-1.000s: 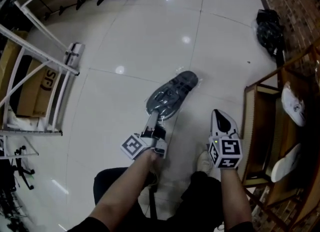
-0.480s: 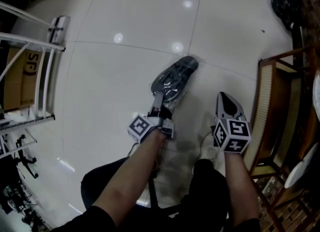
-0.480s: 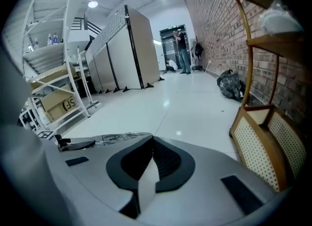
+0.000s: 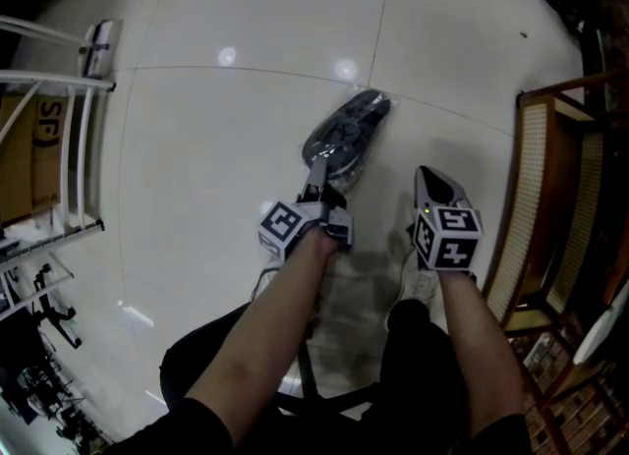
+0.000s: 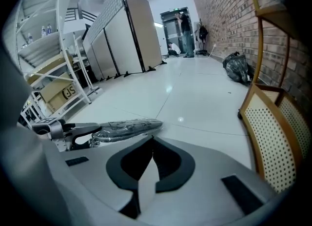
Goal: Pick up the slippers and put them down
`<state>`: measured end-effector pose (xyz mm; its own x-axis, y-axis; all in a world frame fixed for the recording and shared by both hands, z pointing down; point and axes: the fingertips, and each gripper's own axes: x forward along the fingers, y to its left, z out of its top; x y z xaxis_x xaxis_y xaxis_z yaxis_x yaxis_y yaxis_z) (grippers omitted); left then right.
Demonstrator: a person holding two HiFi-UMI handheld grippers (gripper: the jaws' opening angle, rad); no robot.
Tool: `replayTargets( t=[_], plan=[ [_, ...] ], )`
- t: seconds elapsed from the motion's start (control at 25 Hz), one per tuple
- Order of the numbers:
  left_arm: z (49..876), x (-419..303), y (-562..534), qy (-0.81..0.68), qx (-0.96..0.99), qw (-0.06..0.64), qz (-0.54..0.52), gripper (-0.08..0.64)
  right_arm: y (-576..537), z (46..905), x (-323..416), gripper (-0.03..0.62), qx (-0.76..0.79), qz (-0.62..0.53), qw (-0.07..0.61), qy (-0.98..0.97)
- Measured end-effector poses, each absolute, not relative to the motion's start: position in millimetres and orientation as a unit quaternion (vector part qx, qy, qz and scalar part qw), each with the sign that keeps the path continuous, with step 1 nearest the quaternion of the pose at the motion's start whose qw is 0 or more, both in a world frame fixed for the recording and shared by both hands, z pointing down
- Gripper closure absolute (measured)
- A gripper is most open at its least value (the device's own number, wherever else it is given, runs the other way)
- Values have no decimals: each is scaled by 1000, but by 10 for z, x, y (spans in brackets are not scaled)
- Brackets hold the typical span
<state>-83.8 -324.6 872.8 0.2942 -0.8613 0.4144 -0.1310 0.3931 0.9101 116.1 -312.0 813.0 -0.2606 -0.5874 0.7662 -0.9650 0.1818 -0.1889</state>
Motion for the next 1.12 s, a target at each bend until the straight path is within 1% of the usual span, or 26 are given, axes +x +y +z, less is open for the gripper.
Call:
replayTargets(
  t=[0.12, 0.2, 0.24, 0.32, 0.4, 0.44, 0.52, 0.64, 0.72, 0.84, 0.92, 1.0, 1.12],
  plan=[
    [8869, -830, -3182, -532, 453, 663, -268, 439, -3001, 8264, 1096, 581, 526, 348, 293, -719],
    [8981, -822, -3120, -543, 439, 675, -237, 423, -2972, 8322, 1087, 581, 521, 351, 303, -717],
    [9046, -814, -3078, -551, 433, 681, -211, 398, -2973, 8335, 1095, 581, 522, 352, 305, -715],
    [9168, -815, -2977, -572, 423, 688, -143, 300, -2990, 8337, 1098, 581, 524, 355, 304, -712],
    [9274, -837, -2856, -590, 419, 688, -61, 272, -3000, 8322, 1074, 581, 524, 356, 300, -714],
    [9321, -840, -2794, -593, 420, 687, -19, 244, -2995, 8314, 1060, 581, 522, 355, 299, -715],
    [9380, -843, -2692, -592, 437, 673, 70, 213, -2976, 8302, 1051, 581, 518, 353, 302, -718],
    [9400, -879, -2621, -582, 488, 614, 217, 210, -2973, 8301, 1086, 581, 519, 350, 306, -717],
    [9350, -825, -2632, -566, 513, 585, 272, 209, -2982, 8285, 1118, 581, 521, 348, 307, -716],
    [9159, -707, -2773, -559, 540, 569, 269, 209, -3011, 8186, 1185, 581, 529, 341, 306, -714],
    [8919, -596, -2949, -552, 577, 543, 259, 209, -3046, 8062, 1233, 581, 534, 335, 303, -715],
    [8581, -496, -3166, -541, 623, 510, 243, 210, -3096, 7849, 1305, 581, 541, 325, 294, -718],
    [7996, -394, -3484, -525, 675, 479, 200, 210, -3191, 7419, 1484, 581, 568, 304, 271, -715]
  ],
)
